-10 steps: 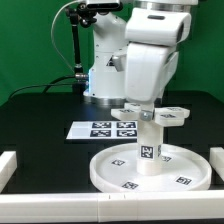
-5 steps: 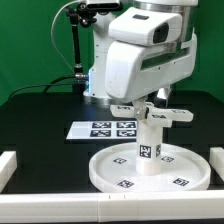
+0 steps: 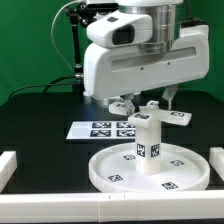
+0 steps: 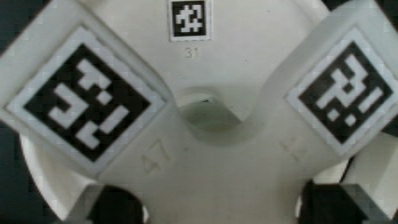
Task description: Assemble round table
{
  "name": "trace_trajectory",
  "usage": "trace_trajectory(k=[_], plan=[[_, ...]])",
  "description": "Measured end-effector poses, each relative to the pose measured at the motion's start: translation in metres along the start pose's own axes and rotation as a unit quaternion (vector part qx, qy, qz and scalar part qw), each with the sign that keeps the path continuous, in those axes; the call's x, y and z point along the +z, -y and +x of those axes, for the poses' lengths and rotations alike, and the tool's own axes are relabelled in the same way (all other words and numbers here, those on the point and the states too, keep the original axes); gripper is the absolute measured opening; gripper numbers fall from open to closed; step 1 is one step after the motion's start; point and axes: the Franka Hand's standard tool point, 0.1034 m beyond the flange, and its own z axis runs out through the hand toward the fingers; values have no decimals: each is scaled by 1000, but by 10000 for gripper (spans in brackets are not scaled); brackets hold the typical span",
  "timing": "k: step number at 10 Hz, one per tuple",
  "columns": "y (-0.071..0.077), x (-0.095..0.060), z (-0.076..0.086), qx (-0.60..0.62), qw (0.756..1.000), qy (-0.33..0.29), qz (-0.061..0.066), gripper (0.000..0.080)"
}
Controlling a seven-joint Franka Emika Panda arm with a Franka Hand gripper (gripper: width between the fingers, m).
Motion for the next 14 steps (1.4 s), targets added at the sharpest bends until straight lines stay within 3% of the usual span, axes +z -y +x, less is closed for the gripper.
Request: trace_trajectory(k=[4, 7, 11, 12, 13, 14], plan=[[3, -1, 2, 132, 991, -4, 3, 433], [8, 0, 6, 276, 960, -27, 25, 433], [13, 0, 11, 365, 930, -35, 31, 433], [13, 0, 10, 364, 930, -34, 31, 498], [13, 0, 10, 363, 931, -35, 31, 616], [15, -5, 8, 352, 935, -30, 30, 616]])
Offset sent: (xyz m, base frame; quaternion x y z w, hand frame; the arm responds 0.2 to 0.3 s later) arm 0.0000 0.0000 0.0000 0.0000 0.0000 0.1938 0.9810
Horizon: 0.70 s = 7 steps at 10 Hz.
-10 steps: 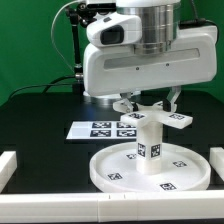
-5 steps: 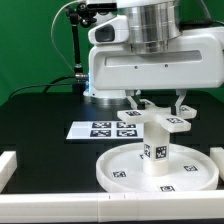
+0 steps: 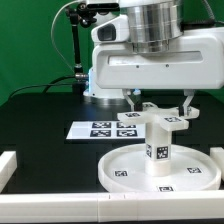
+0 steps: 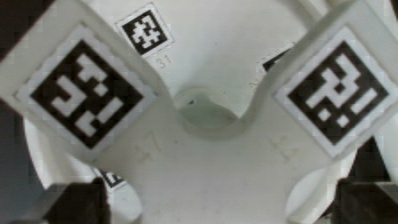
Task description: Assemble round table
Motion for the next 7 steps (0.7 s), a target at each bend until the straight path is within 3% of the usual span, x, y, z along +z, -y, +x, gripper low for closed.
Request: trace_trajectory(k=[2, 5, 7], plan=[[-1, -17, -4, -13, 1000, 0, 2, 648], [0, -15, -4, -41, 999, 1, 1, 649], [4, -11, -3, -208, 978, -5, -29, 649]])
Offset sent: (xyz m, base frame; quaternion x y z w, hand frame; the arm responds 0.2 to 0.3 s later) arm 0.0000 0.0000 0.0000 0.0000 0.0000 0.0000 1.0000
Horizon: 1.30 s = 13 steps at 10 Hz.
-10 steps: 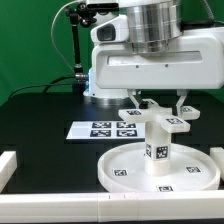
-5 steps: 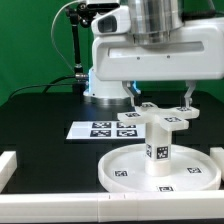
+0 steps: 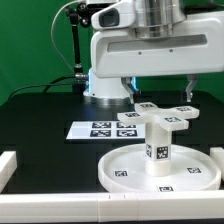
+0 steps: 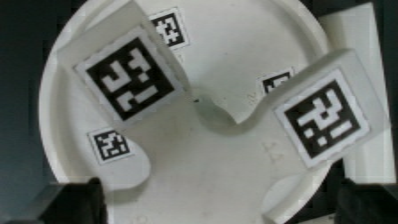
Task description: Assemble round table
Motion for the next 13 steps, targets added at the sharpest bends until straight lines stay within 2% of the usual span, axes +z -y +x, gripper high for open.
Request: trace_trajectory(k=[1, 5, 6, 7, 8, 11, 13], plan=[[0, -2, 2, -65, 998, 0, -4, 649], [-2, -3, 3, -205, 979, 1, -5, 649], [-3, -4, 4, -257, 966, 1, -12, 649], [-3, -6, 6, -324, 946, 2, -28, 649], [-3, -8, 7, -390, 920, 4, -33, 649], [-5, -7, 6, -478, 878, 8, -32, 649], [-2, -1, 5, -486, 874, 7, -32, 649]])
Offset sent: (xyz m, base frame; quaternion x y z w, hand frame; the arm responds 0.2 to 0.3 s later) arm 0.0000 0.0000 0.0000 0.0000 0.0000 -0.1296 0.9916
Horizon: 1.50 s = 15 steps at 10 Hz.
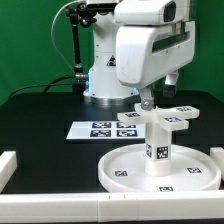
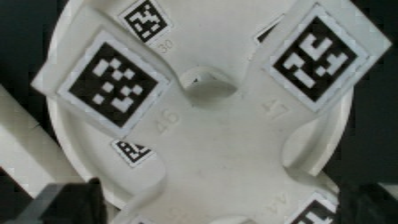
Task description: Assemble round table
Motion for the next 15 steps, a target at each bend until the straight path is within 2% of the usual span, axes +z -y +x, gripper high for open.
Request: trace_trajectory(k=[4, 9, 10, 11, 12, 15], plan=[[-1, 14, -4, -22, 1000, 2, 4, 649], [-2, 20, -6, -26, 1000, 4, 7, 649], [-2, 20, -6, -26, 1000, 4, 7, 525], [-2, 20, -6, -26, 1000, 4, 7, 525], [-2, 20, -6, -22, 1000, 4, 7, 440], [-2, 20, -6, 7, 1000, 3, 9, 440]])
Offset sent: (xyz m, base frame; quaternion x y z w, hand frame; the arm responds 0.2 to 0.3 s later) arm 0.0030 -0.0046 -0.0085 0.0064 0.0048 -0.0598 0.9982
